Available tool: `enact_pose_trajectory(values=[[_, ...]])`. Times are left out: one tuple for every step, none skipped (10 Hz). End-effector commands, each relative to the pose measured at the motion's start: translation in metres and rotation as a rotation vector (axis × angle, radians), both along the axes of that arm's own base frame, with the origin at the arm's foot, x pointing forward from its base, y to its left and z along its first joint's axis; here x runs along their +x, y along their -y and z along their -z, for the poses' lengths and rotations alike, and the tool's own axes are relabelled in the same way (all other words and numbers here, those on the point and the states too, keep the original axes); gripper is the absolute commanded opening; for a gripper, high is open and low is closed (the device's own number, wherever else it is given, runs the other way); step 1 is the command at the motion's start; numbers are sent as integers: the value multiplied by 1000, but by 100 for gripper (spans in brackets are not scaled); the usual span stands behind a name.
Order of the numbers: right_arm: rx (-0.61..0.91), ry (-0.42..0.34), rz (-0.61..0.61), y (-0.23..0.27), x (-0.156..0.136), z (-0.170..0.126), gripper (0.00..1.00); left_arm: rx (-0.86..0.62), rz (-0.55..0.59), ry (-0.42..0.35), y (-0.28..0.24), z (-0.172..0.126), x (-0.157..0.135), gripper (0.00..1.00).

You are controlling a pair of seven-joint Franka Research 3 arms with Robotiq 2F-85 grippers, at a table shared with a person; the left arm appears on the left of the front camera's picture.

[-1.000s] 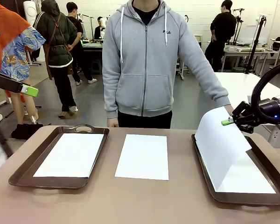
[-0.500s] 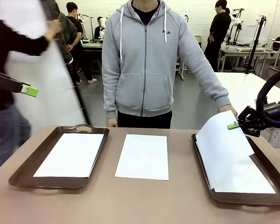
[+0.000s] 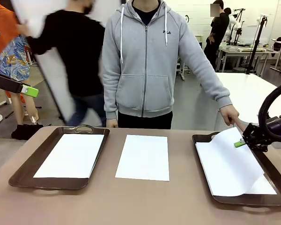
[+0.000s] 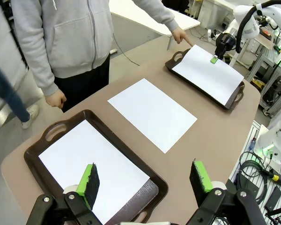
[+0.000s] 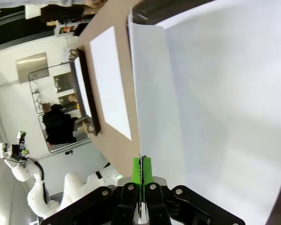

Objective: Sort the A4 documents.
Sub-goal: Place the A4 Paper in the designated Handle tray.

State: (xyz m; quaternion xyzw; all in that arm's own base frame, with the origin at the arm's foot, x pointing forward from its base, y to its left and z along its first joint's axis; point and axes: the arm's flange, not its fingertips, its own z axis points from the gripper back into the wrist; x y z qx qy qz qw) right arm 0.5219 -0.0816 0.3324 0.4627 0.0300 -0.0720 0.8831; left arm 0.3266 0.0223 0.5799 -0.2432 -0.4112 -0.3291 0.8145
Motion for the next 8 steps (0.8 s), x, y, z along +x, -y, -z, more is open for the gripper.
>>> enact_pose_trajectory(values=[[-76,-8,0,2,7,-9,1,-2,7,2,0,0,0,100],[-112,0,-9,0,8,-10,1,-2,7,2,0,0,0,100],[-148,3,-22,-1,9,-11,1,-2,7,2,0,0,0,100],[-162,6,-28,-3,10,-11,1,-2,7,2,0,0,0,100],[-188,1,-42,-4,10,-8,1,-2,7,2,0,0,0,100],[-224,-9,-61,-7,10,-4,1,-2,7,2,0,0,0,100],[-241,-1,-77,-10,11,-5,1,-2,7,2,0,0,0,100],[-268,6,-92,-13,13,-6,1,-2,7,2,0,0,0,100]])
